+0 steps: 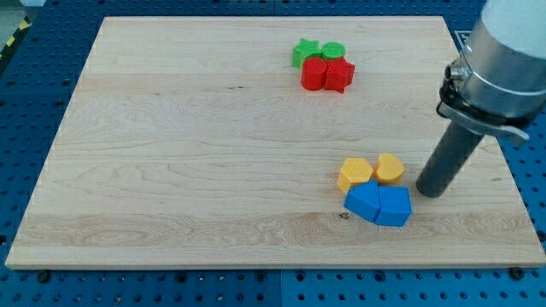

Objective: Separate the yellow blocks from the blue blocks

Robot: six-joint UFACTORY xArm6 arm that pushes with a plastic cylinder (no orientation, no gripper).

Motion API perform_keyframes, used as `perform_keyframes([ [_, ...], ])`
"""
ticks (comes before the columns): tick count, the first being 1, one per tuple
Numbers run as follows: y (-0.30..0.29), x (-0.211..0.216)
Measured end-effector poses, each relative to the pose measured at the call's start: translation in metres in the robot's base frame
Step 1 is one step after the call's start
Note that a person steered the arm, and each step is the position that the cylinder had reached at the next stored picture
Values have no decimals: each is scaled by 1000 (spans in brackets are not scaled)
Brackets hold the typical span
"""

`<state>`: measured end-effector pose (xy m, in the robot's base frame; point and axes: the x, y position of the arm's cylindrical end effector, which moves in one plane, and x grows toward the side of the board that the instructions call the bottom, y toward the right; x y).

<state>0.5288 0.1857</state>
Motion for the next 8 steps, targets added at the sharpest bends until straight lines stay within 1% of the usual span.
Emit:
perform_keyframes([
  [1,-8,-13],
  [3,-15,-13],
  [4,-50,-13],
  [7,-193,-3],
  [8,-199,-15],
])
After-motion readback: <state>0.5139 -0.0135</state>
